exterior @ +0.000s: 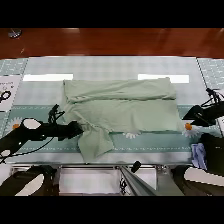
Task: Fold the shirts.
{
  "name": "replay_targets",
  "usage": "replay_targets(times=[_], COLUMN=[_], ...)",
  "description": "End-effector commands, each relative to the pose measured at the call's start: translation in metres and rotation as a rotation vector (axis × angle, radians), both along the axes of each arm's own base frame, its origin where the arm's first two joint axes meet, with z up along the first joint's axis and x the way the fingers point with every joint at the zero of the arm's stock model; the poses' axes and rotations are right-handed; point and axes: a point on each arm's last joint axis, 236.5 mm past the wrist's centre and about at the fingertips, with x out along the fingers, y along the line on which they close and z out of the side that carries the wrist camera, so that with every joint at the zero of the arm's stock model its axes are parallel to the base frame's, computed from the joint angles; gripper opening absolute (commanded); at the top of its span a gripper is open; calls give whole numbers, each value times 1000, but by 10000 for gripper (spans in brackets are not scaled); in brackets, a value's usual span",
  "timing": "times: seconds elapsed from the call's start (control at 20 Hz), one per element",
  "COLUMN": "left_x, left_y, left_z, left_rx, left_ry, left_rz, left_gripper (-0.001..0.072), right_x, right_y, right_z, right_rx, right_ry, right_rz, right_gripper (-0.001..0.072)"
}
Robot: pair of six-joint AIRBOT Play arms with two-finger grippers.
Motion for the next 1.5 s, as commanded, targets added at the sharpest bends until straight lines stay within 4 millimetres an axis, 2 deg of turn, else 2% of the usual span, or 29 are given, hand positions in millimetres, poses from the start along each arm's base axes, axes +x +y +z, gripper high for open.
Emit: replay_targets(times=[0.0,0.1,0.15,0.25,0.5,0.55,0.6,0.65,0.75,0.85,0.95,1.05,1.15,1.25,1.45], left_x=[0,0,0,1,1,1,2,5,20,51,86,119,142,157,190], left_y=[0,0,0,0,1,1,1,1,0,2,10,27,43,47,54], left_z=[1,1,1,1,1,0,1,2,15,46,86,122,146,153,143], left_rx=[0,-1,0,1,1,2,4,4,4,6,5,14,27,28,36], left_ry=[-5,-4,-5,-6,-7,-8,-11,-18,-77,-193,-314,-409,-471,-489,-470], left_rz=[-3,-4,-3,-2,-2,-1,1,1,-16,-25,-29,16,59,79,100], left_gripper=[19,18,19,19,18,19,19,18,18,18,18,18,18,18,18], right_x=[-15,-9,-6,-4,-8,-9,-9,-8,1,25,60,98,130,151,185], right_y=[9,10,13,22,49,51,52,53,50,41,37,41,47,48,65], right_z=[-11,-12,-12,-16,-40,-42,-43,-41,-27,1,38,71,95,93,66], right_rx=[49,44,45,34,0,-5,-12,-4,-22,-72,-100,-70,-43,-89,-99], right_ry=[11,-10,-22,-28,-2,-1,0,-3,-49,-160,-319,-470,-582,-637,-645], right_rz=[3,-2,12,56,73,84,91,88,88,83,34,-54,-114,-123,-122], right_gripper=[590,569,537,531,515,370,180,36,27,26,26,26,25,26,26])
